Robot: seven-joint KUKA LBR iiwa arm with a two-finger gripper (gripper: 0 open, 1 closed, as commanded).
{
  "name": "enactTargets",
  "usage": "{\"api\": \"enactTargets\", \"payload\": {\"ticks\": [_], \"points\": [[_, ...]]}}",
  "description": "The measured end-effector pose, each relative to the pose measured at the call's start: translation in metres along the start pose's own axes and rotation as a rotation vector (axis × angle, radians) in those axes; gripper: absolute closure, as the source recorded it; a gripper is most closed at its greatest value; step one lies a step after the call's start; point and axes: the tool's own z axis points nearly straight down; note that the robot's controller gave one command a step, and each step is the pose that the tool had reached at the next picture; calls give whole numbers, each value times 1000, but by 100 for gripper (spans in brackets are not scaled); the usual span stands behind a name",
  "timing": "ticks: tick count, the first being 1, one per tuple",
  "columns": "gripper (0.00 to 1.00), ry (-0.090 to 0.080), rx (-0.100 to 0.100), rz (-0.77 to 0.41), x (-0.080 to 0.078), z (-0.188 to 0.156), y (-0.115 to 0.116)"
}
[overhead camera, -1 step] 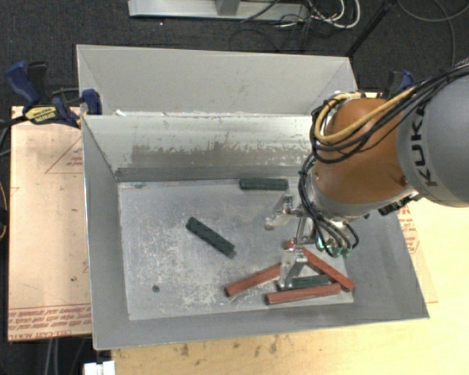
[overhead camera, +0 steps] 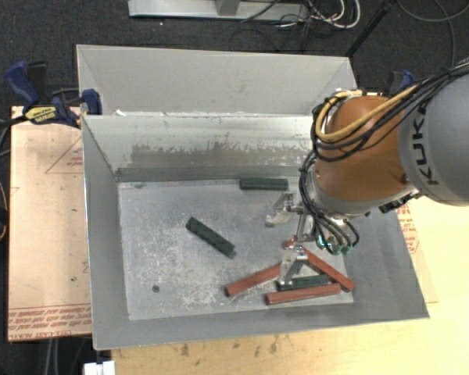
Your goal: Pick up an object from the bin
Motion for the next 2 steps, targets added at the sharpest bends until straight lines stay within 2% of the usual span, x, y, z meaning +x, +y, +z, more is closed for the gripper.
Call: {"api": "enactTargets", "payload": {"ticks": [1, 2], "points": [[100, -8, -1, -52, 6, 100, 10], [100, -9, -1, -52, 6, 100, 10]]}}
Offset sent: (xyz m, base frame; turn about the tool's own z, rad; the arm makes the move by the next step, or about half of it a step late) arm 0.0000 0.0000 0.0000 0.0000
